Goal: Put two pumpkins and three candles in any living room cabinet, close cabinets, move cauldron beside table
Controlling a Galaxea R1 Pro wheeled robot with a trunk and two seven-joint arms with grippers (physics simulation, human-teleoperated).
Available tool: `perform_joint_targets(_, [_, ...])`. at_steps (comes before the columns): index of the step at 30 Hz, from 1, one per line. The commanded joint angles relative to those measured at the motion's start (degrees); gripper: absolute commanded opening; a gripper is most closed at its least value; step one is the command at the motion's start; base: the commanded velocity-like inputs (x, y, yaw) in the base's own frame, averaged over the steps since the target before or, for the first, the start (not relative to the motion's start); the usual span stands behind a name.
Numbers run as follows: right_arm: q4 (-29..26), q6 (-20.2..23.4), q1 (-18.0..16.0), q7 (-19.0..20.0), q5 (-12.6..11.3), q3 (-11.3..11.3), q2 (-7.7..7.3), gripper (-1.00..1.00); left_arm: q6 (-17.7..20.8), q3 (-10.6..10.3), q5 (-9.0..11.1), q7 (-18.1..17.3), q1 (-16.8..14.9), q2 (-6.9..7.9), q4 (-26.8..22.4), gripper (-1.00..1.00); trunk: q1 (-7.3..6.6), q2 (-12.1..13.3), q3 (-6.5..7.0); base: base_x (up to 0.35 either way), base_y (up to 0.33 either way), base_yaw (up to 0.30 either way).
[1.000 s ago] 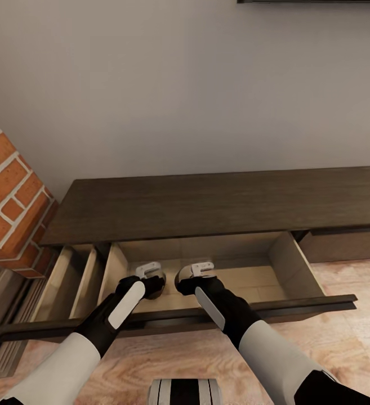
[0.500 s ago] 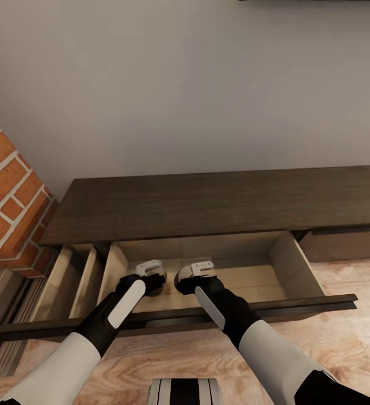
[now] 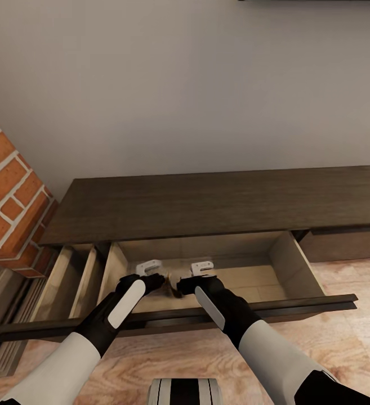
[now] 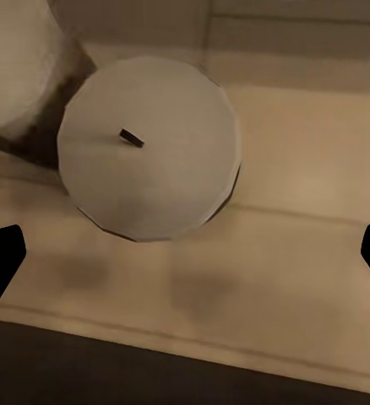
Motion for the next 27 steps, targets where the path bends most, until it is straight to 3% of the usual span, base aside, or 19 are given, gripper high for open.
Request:
perform_joint_targets(1, [0.0, 0.1, 0.0, -0.5, -0.6, 0.1, 0.00, 1.00, 0.0, -0.1, 0.5, 0.5, 0.0, 0.02, -0.1, 1.00, -0.04, 0.0, 0.18, 0.000, 0.000, 0.000])
perform_joint_targets(23, [-0.1, 0.3, 0.0, -0.4, -0.8, 0.0, 0.00, 1.00, 0.7, 1.0, 1.3, 0.5, 0.0, 0.31, 0.0, 1.00, -0.60, 0.3, 5.05, 0.000, 0.000, 0.000])
perform_joint_targets(27, [-0.1, 0.4, 0.0, -0.2, -0.8, -0.3, -0.24, 1.00, 0.9, 3.1, 1.3, 0.5, 0.0, 0.29, 0.0, 1.00, -0.71, 0.3, 5.94, 0.000, 0.000, 0.000])
